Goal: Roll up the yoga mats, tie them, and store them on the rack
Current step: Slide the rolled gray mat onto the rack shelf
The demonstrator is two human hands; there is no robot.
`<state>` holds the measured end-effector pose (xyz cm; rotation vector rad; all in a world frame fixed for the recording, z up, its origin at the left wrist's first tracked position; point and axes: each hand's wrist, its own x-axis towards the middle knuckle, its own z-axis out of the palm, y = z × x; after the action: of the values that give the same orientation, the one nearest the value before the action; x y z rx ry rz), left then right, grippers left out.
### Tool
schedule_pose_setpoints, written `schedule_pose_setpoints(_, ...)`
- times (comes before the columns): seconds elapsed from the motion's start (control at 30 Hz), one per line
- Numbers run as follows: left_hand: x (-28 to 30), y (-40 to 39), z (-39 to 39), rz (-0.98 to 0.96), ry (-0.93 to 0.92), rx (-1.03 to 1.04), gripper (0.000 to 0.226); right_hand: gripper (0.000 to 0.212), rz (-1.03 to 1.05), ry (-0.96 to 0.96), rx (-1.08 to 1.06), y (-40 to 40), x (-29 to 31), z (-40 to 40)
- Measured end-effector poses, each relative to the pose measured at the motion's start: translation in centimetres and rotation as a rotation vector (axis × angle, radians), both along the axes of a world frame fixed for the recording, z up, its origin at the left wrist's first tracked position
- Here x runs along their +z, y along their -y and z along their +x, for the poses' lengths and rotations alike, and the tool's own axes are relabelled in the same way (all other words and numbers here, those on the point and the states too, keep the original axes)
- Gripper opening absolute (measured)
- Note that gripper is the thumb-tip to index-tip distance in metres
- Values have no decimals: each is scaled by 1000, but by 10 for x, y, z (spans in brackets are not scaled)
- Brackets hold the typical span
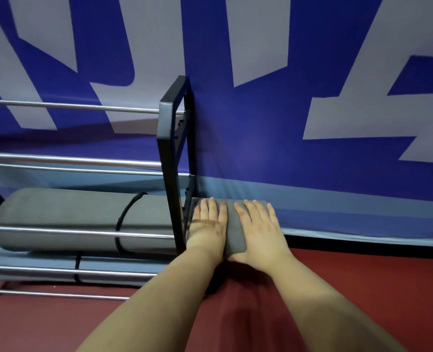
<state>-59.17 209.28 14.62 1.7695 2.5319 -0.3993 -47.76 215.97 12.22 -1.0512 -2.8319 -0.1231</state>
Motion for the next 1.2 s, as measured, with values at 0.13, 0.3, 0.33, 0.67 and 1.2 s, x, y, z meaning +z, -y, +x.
schedule_pose_setpoints(0.13, -8, 8, 10, 82, -30, -30, 78, 108, 129, -125, 127, -2, 4, 19)
schedule_pose_setpoints(0.3, -18, 40, 10, 315, 10, -374, 55, 56, 202, -422, 297, 27, 4, 19)
schedule_pose_setpoints(0.33, -21, 48, 7, 309, -8, -443, 52, 50, 195, -433, 306, 32, 2, 18)
schedule_pose_setpoints(0.67, -47, 146, -88, 136, -28, -725, 43, 48, 164, -362, 399, 106, -19, -17)
schedule_pose_setpoints(1.2, -69, 174, -230, 413, -24, -202, 127, 94, 350, -84, 101, 136, -49, -185)
